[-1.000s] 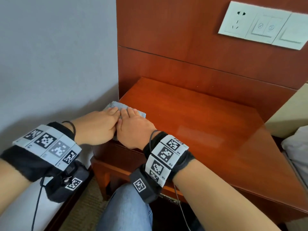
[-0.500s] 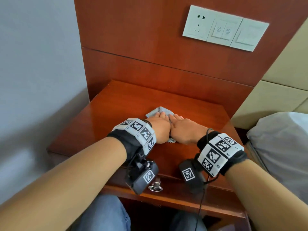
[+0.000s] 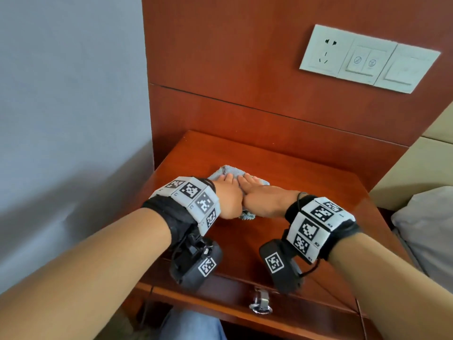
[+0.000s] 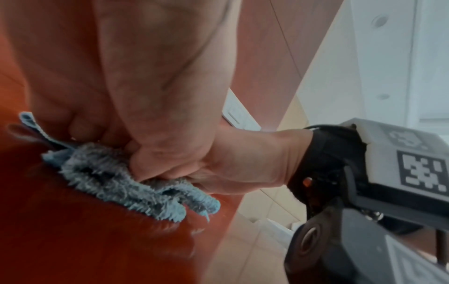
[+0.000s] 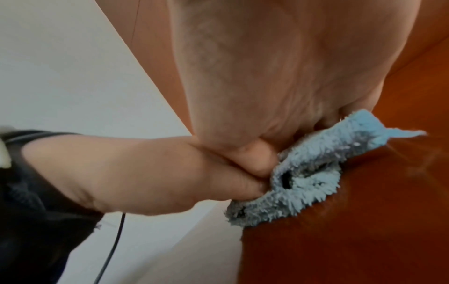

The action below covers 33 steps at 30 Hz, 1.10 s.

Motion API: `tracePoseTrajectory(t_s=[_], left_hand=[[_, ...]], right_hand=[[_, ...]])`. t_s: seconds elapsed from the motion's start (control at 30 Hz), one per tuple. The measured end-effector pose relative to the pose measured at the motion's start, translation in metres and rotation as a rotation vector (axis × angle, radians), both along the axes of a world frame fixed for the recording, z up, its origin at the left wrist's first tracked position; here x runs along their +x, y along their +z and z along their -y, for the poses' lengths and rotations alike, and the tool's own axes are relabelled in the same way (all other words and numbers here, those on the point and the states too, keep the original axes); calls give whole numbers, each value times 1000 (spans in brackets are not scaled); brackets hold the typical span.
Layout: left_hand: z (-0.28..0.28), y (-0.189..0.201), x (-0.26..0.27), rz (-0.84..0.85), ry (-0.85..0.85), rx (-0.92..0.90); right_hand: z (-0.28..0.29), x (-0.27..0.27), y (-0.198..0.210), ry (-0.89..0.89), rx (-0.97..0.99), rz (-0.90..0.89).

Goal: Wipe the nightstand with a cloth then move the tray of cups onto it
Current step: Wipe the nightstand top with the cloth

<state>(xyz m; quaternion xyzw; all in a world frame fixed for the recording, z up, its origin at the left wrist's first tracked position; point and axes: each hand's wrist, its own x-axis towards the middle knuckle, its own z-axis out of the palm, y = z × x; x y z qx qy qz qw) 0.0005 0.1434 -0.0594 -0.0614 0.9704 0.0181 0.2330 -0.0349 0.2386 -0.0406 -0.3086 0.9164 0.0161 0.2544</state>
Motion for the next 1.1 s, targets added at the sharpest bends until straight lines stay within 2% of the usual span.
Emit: tracePoseTrajectory(t_s=[0.2,0.3,0.43,0.67,0.9,1.1], left_hand=[[86,0,30,22,111,-25],[105,2,35,6,165,-2],[114,4,29,-16,212,24],[122,17,-6,10,264,-9],[135,16,-58,-9,239,-64],[148,10,-107,-24,229,-39]], right_hand=[[85,26,8,125,-40,-8],[107,25,6,174,-47,-23],[124,8,-2,153,-50,-2],[159,-46,-33,152,-26,-33],[166,-90,-23,157,-38,-61],[168,-128,-20,110,-92,-53]])
